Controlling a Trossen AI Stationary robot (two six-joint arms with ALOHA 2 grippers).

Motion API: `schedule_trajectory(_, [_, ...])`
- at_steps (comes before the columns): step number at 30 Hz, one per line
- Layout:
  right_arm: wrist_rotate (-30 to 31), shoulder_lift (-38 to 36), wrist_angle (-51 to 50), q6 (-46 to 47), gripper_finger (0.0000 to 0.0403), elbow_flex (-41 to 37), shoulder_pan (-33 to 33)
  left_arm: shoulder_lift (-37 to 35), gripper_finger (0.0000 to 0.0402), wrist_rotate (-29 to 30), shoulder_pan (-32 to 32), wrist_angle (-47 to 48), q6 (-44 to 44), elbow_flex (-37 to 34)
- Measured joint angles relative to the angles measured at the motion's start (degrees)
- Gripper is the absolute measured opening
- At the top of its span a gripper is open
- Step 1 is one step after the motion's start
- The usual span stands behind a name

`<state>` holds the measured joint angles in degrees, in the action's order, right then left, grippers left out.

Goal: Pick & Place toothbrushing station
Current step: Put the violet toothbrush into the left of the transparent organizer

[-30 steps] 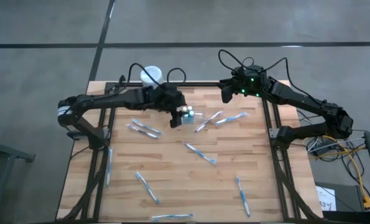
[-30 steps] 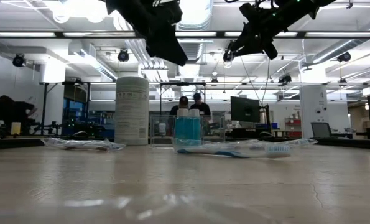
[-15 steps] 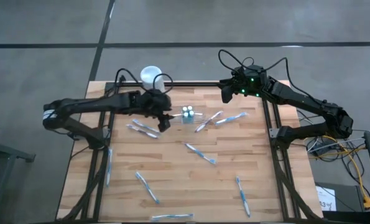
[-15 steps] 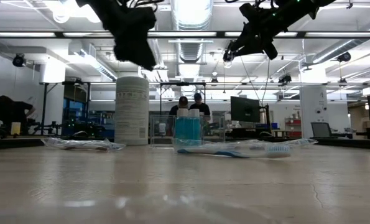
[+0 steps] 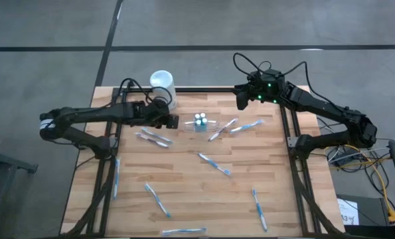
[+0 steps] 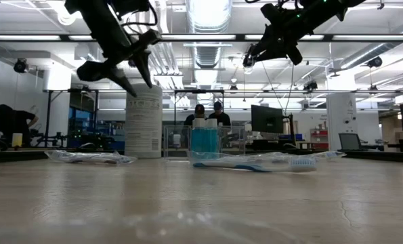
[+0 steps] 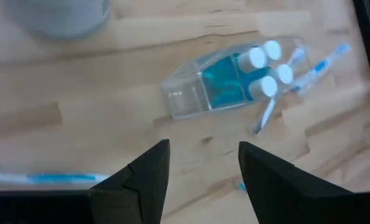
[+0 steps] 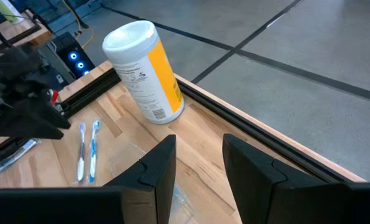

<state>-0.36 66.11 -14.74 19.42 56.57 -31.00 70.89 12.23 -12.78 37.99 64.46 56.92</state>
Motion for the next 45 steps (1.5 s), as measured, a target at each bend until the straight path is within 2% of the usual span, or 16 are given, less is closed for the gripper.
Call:
schedule_trajectory(3, [0.00,0.00,0.00,0.00,0.0128,-0.01,0.02,-0.11,0.0195,-0.04,0.07,0.22,7.26,-1.08])
schedule_trajectory(7, [0.00,0.00,0.00,0.00,0.0128,-0.02,0.00,-1.51,0.0195,-0.84,0.35,4.35,10.11,-1.78])
schedule_trajectory(13, [0.00,0.00,0.00,0.00,0.0128,-0.01,0.00,-4.33,0.0195,-1.10,0.52,11.25,20.41,-1.78])
schedule_trajectory(24, [0.00,0.00,0.00,0.00,0.0128,-0.01,0.01,-5.95,0.0195,-8.47,0.57,29.52,32.06,-1.80])
schedule_trajectory(29, [-0.01,0.00,0.00,0.00,0.0128,-0.02,0.01,-5.95,0.0195,-14.54,0.57,35.18,44.26,-4.20])
schedule_trajectory(32, [0.00,0.00,0.00,0.00,0.0128,-0.02,0.02,-5.95,0.0195,-13.02,0.45,31.48,46.28,-6.33])
schedule_trajectory(35, [0.00,0.00,0.00,0.00,0.0128,0.00,0.02,-5.95,0.0195,-8.62,0.06,22.97,47.24,-9.85])
schedule_trajectory(38, [-0.01,0.00,0.00,0.00,0.0128,-0.02,0.02,-5.95,0.0195,-6.97,-0.81,14.07,48.66,-14.47])
schedule_trajectory(42, [0.00,0.00,0.00,0.00,0.0128,-0.01,0.00,-5.90,0.0195,-12.62,-0.75,6.45,58.31,-20.05])
schedule_trajectory(45, [-0.01,0.00,0.00,0.00,0.0128,-0.01,0.00,-5.90,0.0195,-13.05,-0.39,5.48,64.86,-21.99])
